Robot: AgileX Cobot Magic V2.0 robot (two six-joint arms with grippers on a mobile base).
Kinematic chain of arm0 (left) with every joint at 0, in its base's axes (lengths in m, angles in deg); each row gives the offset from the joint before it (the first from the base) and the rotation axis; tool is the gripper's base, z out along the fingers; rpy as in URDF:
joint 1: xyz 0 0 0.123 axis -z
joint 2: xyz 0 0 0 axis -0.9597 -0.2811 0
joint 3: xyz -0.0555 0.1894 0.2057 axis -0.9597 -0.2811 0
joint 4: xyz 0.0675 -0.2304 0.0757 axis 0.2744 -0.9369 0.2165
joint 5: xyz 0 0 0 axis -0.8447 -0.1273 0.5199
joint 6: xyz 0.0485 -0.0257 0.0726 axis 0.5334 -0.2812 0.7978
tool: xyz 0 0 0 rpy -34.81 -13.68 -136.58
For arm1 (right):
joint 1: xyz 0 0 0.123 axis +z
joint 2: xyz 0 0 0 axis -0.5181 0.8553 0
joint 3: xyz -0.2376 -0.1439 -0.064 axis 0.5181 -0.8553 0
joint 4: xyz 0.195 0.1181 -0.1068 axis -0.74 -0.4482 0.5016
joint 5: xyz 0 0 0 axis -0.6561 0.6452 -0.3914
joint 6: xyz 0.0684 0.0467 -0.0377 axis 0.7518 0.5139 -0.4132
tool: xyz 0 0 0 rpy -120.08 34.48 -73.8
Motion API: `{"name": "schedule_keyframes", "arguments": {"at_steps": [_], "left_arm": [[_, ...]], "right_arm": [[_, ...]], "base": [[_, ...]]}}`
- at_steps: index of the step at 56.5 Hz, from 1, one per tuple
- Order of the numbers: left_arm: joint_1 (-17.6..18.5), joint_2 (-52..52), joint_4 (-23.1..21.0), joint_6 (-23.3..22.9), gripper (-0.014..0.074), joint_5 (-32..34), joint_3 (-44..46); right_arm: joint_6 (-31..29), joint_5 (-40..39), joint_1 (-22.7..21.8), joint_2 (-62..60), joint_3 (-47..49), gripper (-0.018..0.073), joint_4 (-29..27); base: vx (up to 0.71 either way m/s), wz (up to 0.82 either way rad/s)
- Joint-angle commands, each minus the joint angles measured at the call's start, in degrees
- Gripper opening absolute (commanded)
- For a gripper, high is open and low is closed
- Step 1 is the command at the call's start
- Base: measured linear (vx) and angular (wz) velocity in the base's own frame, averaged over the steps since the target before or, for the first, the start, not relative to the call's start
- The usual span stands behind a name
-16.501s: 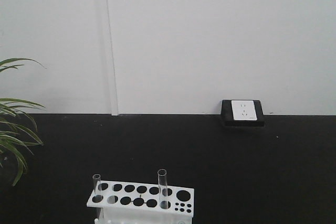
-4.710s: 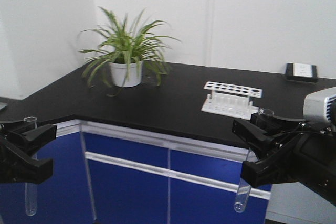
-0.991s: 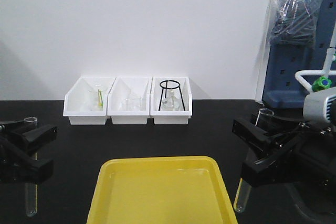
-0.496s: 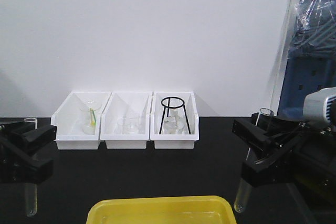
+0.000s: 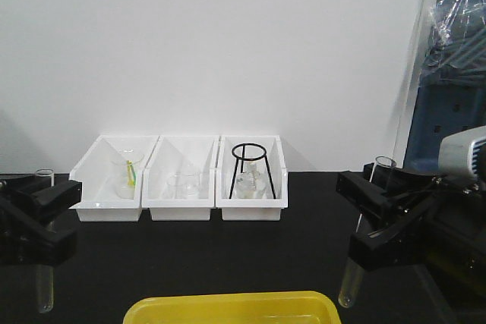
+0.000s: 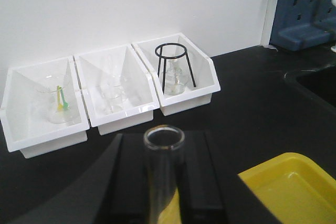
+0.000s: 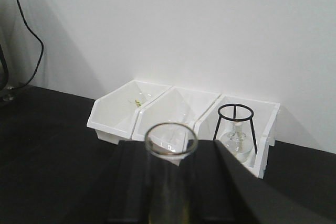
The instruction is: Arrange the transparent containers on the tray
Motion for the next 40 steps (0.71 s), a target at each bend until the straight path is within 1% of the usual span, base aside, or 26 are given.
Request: {"name": "schedule_keyframes", "arguments": {"at_steps": [1,31,33,40], "left_arm": [[0.35,0.70,0.04,-0.27,-0.0003,4.27,1.96],[0.35,0.72,-0.02,-0.33,-0.0003,3.92,1.96],[0.35,0.72,-0.73,-0.33,-0.0003,3.85,1.96],[0.35,-0.54,-9.10,0.16,-0.0003,1.98,2.02]], "right_arm": [[-0.31,-3.67,-0.03,-1.08,1.88,-0.0013,-0.06],[-0.26,-4.17,-0.03,-1.08,1.88,-0.0013,-0.19],[-0.26,-4.17,-0.03,-1.08,1.88,-0.0013,-0.19],[0.37,-3.61,-0.03,-1.08,1.88,-0.0013,-0.30]], "base": [[0.00,0.00],[0.00,0.00],[0.00,0.00],[0.00,0.00]]}}
